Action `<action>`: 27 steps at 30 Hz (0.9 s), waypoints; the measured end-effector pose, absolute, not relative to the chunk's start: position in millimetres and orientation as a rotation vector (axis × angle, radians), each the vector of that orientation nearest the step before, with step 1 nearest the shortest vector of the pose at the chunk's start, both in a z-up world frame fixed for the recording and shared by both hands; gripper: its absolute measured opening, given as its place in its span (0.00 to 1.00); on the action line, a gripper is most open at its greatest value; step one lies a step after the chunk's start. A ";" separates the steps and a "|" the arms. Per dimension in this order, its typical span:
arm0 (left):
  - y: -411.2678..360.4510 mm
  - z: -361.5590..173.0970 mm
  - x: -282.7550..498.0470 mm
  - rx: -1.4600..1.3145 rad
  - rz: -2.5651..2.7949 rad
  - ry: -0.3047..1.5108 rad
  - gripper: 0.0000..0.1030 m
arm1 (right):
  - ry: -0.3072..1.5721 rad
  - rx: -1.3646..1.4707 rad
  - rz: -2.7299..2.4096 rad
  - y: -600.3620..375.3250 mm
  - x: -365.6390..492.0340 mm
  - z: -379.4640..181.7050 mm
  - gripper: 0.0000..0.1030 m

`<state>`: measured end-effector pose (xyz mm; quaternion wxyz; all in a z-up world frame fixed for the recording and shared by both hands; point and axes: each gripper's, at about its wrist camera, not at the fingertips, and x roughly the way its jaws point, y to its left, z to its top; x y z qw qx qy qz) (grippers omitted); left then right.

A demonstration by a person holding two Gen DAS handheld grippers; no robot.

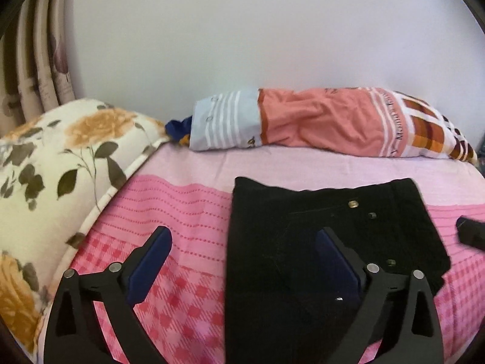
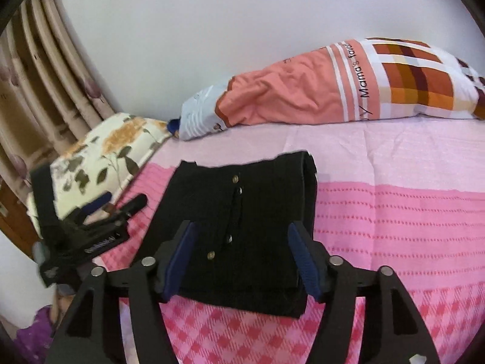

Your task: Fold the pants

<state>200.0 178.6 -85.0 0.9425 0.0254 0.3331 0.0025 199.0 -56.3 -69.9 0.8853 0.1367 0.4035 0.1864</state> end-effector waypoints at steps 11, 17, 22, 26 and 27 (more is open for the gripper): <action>146.4 -44.6 153.1 0.071 -0.021 0.585 0.99 | 0.815 0.272 0.332 -50.1 163.4 -62.5 0.79; 138.5 -29.4 131.0 0.077 0.003 0.549 1.00 | 0.801 0.283 0.280 -53.9 149.5 -54.3 0.82; 142.6 -9.6 110.7 0.038 0.037 0.488 1.00 | 0.762 0.287 0.257 -59.5 134.7 -41.0 0.87; 144.7 13.7 94.3 0.014 0.095 0.401 1.00 | 0.742 0.296 0.262 -62.9 126.7 -28.6 0.89; 143.7 18.2 89.6 0.013 0.127 0.380 1.00 | 0.737 0.300 0.264 -63.6 125.0 -25.7 0.89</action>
